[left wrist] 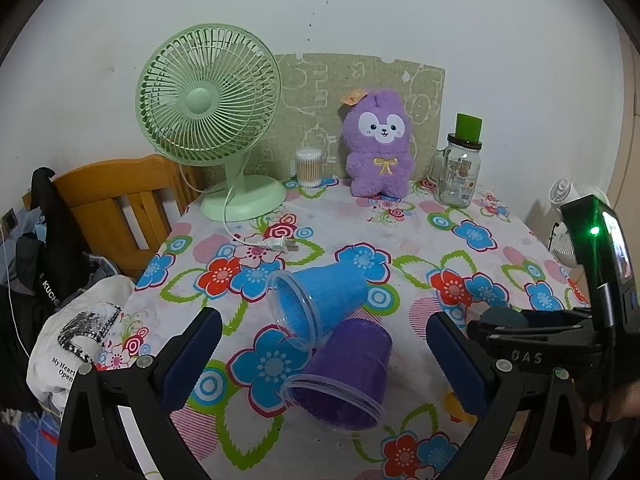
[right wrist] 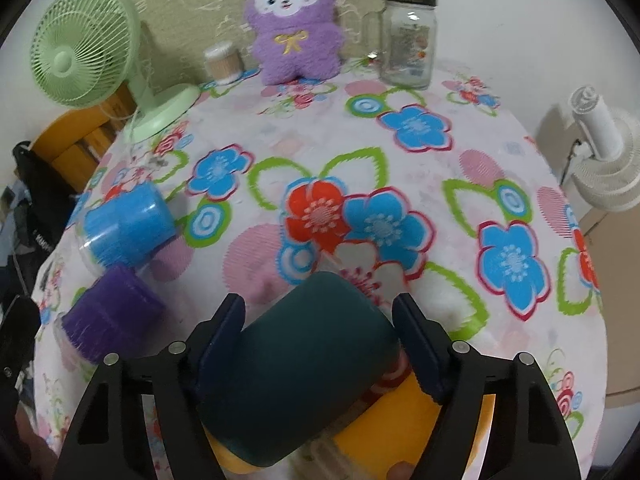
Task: Flip cup upside down
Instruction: 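Close the right gripper around the teal cup's body, then lift the teal cup with the right gripper and rotate it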
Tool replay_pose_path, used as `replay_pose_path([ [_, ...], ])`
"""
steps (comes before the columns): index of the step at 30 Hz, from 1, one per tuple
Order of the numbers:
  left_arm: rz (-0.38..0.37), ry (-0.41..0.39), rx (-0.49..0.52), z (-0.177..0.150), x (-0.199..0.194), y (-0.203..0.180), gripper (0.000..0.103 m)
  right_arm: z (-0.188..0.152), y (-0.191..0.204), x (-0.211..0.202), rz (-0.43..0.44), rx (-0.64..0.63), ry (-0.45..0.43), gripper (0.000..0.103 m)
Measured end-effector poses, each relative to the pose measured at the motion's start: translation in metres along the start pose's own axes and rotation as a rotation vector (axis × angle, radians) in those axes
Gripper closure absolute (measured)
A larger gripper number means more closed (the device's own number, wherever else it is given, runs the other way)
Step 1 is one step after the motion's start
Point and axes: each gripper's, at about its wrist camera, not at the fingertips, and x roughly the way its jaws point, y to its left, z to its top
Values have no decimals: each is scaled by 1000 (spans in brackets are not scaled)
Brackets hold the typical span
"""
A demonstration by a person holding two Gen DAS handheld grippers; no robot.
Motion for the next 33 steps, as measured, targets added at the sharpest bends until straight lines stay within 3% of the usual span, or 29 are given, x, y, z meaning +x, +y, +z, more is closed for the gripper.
replay_pose_path([
  [3,3,-6,-4,-1,-4,2,0,-1,-2,3,2,35,26,16],
  [11,15,-12,-29,-1,-10,9,0,-3,12,4,-56,-33,23,16],
  [15,17,-15,-33,-1,-10,12,0,-2,15,-1,-25,-62,6,30],
  [18,16,-13,-44,0,-10,15,0,0,16,-6,0,-62,-16,35],
  [23,18,-13,-60,0,-11,17,0,2,27,-16,115,-90,-48,52],
  [26,18,-11,-65,0,-12,18,0,1,35,-13,92,-123,-34,55],
  [27,19,-12,-65,0,-12,18,0,1,35,-12,90,-119,-30,49],
  [28,20,-13,-65,0,-13,18,0,0,34,-10,93,-108,-21,27],
  [30,21,-12,-66,-1,-14,18,0,-2,31,-7,80,-81,-12,1],
  [33,23,-12,-67,-1,-13,17,0,-5,29,-7,67,-51,1,1],
])
